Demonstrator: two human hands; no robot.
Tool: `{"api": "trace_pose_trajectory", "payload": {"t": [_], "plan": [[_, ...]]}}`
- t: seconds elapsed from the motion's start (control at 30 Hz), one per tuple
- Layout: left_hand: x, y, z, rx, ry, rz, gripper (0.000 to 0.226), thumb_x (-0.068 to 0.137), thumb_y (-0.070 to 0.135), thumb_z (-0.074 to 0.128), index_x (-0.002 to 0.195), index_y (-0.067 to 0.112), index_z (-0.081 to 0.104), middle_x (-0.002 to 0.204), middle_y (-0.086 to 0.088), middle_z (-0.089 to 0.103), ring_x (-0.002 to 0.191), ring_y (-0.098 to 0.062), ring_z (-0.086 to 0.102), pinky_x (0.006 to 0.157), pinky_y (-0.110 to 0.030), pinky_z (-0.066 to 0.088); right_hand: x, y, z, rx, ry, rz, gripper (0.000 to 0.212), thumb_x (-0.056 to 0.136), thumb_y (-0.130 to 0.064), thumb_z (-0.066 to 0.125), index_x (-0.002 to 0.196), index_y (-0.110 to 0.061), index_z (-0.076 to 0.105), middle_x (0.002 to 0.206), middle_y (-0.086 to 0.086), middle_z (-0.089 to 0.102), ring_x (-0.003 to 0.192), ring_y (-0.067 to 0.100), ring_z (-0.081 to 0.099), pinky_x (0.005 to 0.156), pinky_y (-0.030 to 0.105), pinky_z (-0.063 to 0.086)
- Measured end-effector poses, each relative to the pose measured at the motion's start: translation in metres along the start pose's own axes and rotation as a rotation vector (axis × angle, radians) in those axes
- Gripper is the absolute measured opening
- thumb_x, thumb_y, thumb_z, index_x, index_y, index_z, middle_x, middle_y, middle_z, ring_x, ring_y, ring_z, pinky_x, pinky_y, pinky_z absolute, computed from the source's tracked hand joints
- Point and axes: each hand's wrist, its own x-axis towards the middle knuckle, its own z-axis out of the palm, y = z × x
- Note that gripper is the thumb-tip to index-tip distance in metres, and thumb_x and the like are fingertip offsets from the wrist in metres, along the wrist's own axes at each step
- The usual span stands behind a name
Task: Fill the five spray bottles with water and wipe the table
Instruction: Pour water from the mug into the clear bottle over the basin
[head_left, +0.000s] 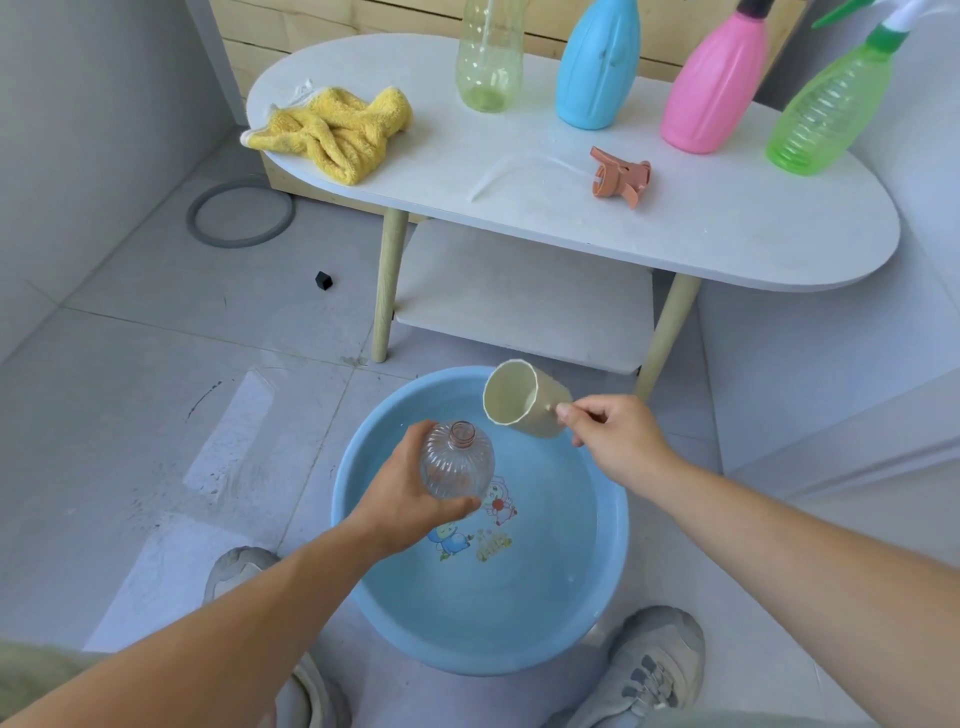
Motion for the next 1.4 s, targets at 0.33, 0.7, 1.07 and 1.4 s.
{"api": "trace_pose_trajectory", "payload": {"t": [0.33,0.7,1.07,1.4], "plan": [[0.004,-0.012,0.002,-0.01,-0.001,-0.023,0.093,0.065,0.036,0.093,0.14,0.035,0.038,0.126,0.02,0.056,0.114,-0.005,0.06,0.088,-0.019,0.05,0.022,0.068,0.052,-0.097,-0.102,0.104,0.046,0.094,-0.041,0.059,0.081,0.004,0.062,0.065,0.005,0.053,0.051,0.014,0.039,0.054,0.027,0.033],[0.006,-0.02,0.004,0.011,0.0,-0.053,0.097,0.066,0.036,0.093,0.144,0.033,0.035,0.13,0.015,0.056,0.117,-0.01,0.059,0.091,-0.021,0.047,0.032,0.081,0.062,-0.199,-0.193,0.069,0.051,0.097,-0.036,0.055,0.059,-0.006,0.041,0.061,0.005,0.043,0.055,0.019,0.035,0.052,0.031,0.025],[0.005,-0.02,0.006,0.002,-0.006,-0.065,0.091,0.066,0.032,0.093,0.139,0.034,0.038,0.125,0.021,0.057,0.113,-0.005,0.061,0.084,-0.013,0.046,0.033,0.082,0.066,-0.282,-0.246,0.1,0.054,0.097,-0.034,0.056,0.051,-0.016,0.033,0.05,-0.003,0.033,0.051,0.019,0.031,0.053,0.03,0.027],[0.004,-0.019,0.004,-0.01,-0.002,-0.059,0.088,0.067,0.03,0.093,0.137,0.036,0.04,0.123,0.022,0.059,0.111,-0.004,0.062,0.08,-0.01,0.048,0.029,0.078,0.065,-0.264,-0.256,0.091,0.053,0.097,-0.032,0.056,0.054,-0.016,0.031,0.054,-0.001,0.03,0.051,0.018,0.028,0.052,0.03,0.024]]}}
